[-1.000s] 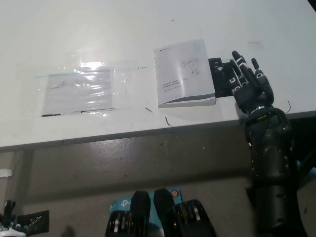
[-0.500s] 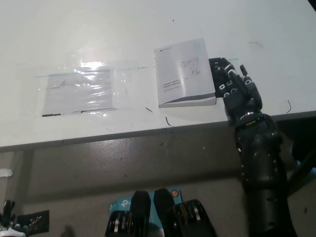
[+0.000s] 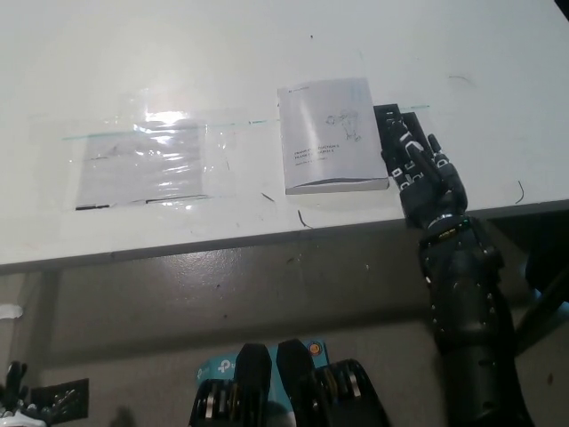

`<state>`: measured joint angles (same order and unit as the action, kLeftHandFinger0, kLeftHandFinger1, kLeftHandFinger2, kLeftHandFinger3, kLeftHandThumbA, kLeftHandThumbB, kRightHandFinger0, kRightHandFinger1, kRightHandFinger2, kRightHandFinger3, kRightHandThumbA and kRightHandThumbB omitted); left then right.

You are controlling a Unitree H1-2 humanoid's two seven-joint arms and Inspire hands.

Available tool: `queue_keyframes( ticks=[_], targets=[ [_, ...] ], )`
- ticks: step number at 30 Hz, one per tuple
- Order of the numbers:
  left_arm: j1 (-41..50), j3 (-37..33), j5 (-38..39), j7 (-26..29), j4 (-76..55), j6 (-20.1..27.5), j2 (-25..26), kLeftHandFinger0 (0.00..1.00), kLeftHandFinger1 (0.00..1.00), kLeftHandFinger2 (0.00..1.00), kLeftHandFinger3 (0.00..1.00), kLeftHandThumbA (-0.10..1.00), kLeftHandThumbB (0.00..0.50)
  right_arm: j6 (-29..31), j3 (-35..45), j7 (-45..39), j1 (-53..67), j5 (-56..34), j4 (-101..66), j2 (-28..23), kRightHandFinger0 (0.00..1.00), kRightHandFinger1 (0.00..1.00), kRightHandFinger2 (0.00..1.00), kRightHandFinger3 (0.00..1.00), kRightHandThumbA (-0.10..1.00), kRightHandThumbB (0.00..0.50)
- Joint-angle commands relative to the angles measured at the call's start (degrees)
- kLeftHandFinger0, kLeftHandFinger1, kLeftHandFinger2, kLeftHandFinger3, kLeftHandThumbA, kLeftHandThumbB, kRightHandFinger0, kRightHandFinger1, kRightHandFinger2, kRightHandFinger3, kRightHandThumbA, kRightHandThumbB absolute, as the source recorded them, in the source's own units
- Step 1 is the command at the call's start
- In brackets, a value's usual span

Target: The robot uses its right hand to slide under the cover of the book kept in the middle of the desk and open it

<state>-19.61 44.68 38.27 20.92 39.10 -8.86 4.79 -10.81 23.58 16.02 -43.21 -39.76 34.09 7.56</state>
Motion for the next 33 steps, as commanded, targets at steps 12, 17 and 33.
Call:
queue_keyframes(
  ticks=[12, 17, 33],
  targets=[
    [0.9, 0.0, 1.5, -1.6, -1.9, 0.8, 0.4, 1.00, 1.00, 1.00, 1.00, 1.00, 0.000, 3.3, 0.3, -2.3, -2.3, 1.2, -0.1, -1.9, 0.69, 0.75, 0.86, 1.00, 0.97, 0.085],
    [0.6, -0.1, 1.2, -0.5, -1.6, 1.3, 0.6, 1.00, 1.00, 1.00, 1.00, 1.00, 0.000, 3.4, 0.3, -1.5, -1.8, 1.6, -0.4, -2.0, 0.73, 0.79, 0.93, 1.00, 0.96, 0.054],
    [-0.1, -0.8, 0.9, 0.1, -1.3, 1.5, 1.1, 1.00, 1.00, 1.00, 1.00, 1.00, 0.000, 3.8, -1.3, -3.7, -0.4, 3.1, 1.9, 0.0, 0.70, 0.77, 0.92, 1.00, 1.00, 0.059]
  ],
)
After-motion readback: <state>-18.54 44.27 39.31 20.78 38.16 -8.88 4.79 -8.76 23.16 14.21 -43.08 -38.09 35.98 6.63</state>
